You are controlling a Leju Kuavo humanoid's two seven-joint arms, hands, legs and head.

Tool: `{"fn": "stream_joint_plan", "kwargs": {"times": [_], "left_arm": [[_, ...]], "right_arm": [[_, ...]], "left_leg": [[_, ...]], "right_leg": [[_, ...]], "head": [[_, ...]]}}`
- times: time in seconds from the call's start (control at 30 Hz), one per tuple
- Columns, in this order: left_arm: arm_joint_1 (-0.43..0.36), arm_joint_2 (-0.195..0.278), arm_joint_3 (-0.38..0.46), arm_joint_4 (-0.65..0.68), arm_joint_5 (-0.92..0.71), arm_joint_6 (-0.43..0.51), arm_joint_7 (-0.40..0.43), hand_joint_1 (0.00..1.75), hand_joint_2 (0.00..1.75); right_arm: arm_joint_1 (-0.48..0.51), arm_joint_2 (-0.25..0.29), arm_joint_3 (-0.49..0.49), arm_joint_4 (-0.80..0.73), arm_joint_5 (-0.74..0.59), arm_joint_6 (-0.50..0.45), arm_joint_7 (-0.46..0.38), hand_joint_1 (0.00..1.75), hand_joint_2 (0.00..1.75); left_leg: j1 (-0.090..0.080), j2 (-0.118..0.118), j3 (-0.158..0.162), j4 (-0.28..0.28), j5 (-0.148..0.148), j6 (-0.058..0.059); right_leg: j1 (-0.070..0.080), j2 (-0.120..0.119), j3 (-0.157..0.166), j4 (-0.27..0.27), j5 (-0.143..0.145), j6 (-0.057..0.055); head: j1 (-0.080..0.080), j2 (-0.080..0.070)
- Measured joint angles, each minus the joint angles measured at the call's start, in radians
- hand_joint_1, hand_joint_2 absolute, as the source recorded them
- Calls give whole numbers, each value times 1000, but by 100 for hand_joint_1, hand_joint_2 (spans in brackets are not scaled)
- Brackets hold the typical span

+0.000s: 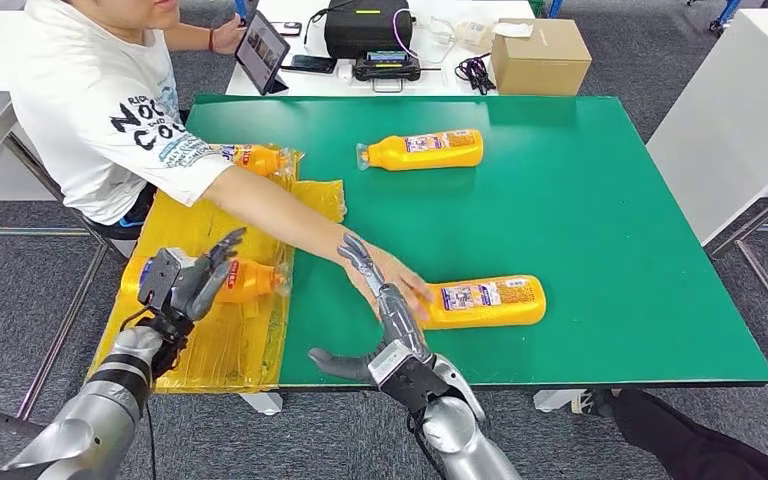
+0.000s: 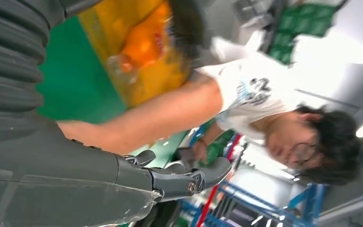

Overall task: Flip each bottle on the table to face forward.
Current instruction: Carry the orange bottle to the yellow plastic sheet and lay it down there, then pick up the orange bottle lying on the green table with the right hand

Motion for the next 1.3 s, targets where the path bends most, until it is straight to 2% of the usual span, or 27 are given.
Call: {"fn": "stream_joint_plan", "kwargs": {"times": [0.1,0.17,0.23,0.3,0.43,0.53,0.67,0.8,0.97,1.1,1.3], "left_arm": [[40,-40,12,-105,78,264,-36,0,175],[76,-57,12,-198,97,406,-46,0,175],[120,-67,6,-299,104,505,-47,0,175],[161,-72,0,-384,111,549,-47,0,175],[209,-78,-12,-485,115,571,-47,0,175],[245,-79,-35,-559,143,617,-47,0,175],[313,-80,-82,-676,187,664,-47,0,175],[363,-85,-119,-752,202,658,-47,0,175],[389,-98,-141,-774,215,628,-47,0,175],[398,-111,-154,-771,231,609,-47,0,175],[402,-124,-169,-761,237,599,-47,0,175]], "right_arm": [[-5,-13,3,3,108,-45,87,0,175],[-20,-37,7,14,197,-69,159,0,175],[-42,-71,8,30,254,-78,210,0,175],[-60,-101,7,42,275,-79,233,0,175],[-82,-136,7,59,289,-78,250,0,175],[-99,-166,11,69,322,-58,299,0,175],[-144,-248,15,83,346,9,357,0,175],[-191,-351,15,87,331,103,404,0,175],[-216,-474,17,86,285,195,434,0,175],[-217,-564,26,73,261,228,454,0,175],[-216,-630,37,57,250,238,470,0,175]], "left_leg": [[0,1,-2,0,0,0],[0,1,-2,0,0,0],[0,1,-3,0,0,0],[0,1,-4,0,0,0],[0,1,-4,0,0,0],[0,1,-4,0,0,0],[-1,0,-5,0,0,0],[-2,0,-5,1,0,0],[-2,0,-5,1,0,0],[-2,0,-5,1,0,0],[-2,1,-5,1,0,1]], "right_leg": [[0,0,-1,0,0,0],[0,0,-2,0,0,0],[0,0,-3,0,0,0],[0,0,-4,0,0,0],[0,0,-5,0,0,0],[0,0,-5,0,0,0],[0,0,-5,0,0,0],[-1,0,-5,0,0,1],[-1,0,-5,-1,0,1],[-1,0,-5,-1,0,1],[-1,0,-5,-1,0,1]], "head": [[0,0],[0,0],[0,0],[0,0],[0,0],[-1,0],[0,0],[0,0],[-1,0],[-1,0],[-1,0]]}}
